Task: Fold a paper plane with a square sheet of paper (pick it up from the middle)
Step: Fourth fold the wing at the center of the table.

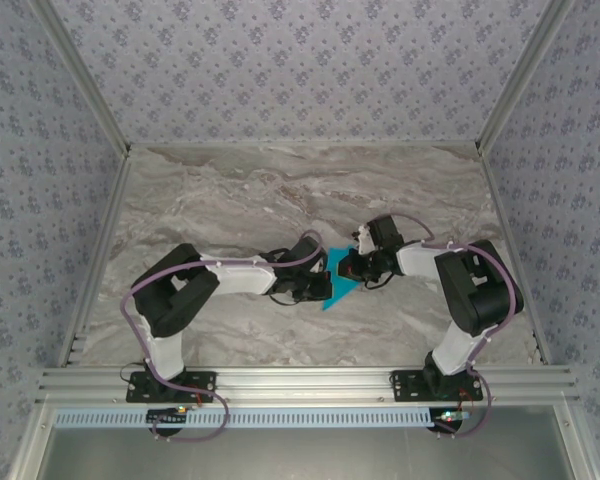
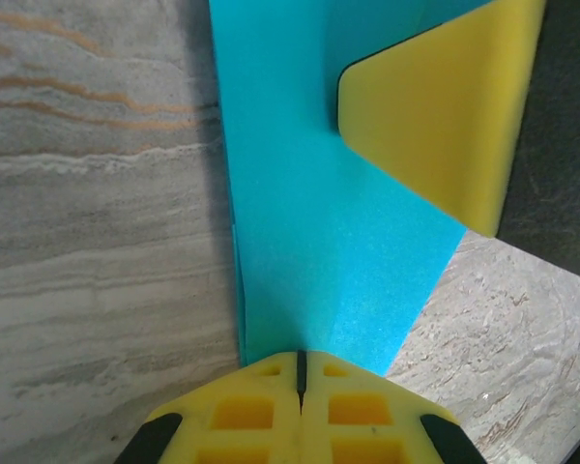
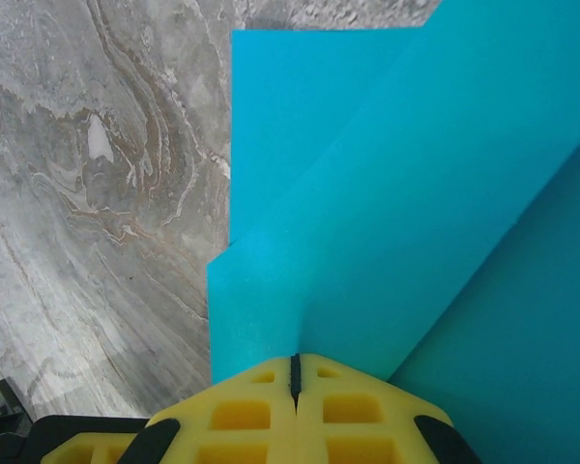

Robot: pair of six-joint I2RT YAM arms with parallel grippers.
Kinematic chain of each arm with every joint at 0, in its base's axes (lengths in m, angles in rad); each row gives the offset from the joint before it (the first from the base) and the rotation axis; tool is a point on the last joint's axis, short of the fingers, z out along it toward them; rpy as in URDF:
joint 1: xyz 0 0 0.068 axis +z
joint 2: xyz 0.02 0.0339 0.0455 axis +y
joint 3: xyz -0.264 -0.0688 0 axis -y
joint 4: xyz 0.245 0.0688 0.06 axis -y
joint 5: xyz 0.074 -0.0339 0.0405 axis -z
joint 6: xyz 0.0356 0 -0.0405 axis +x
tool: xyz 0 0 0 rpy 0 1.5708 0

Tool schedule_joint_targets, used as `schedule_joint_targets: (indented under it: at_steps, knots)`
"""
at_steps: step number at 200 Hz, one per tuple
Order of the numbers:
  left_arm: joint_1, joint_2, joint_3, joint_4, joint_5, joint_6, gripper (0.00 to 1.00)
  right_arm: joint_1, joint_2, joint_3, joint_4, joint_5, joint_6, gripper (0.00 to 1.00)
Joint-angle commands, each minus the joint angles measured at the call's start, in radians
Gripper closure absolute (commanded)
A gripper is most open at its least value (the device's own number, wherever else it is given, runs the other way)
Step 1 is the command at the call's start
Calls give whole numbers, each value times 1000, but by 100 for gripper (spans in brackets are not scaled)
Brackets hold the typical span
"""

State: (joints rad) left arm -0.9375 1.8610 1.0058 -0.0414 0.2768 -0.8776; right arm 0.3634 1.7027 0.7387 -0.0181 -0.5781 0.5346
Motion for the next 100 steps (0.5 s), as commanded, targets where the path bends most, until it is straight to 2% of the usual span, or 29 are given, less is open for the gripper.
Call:
schedule_joint_targets:
  at_steps: [1,10,48,70,100]
  knots:
    - [16,-41,-16,-101,30,41,100,-1,52,-6,-56,75,-23,100]
    - [26,-67,-12,-77,42,42,100,-1,55,-8,-65,84,-28,100]
    - [65,-121,-6,24,65,5,83,-3,68,-12,-76,102,-36,100]
    - [73,-84,20,38,87,-10,82,-2,80,-10,-74,105,-32,100]
    - [71,-26,46,57,131,-29,86,-2,93,-11,-74,107,-23,100]
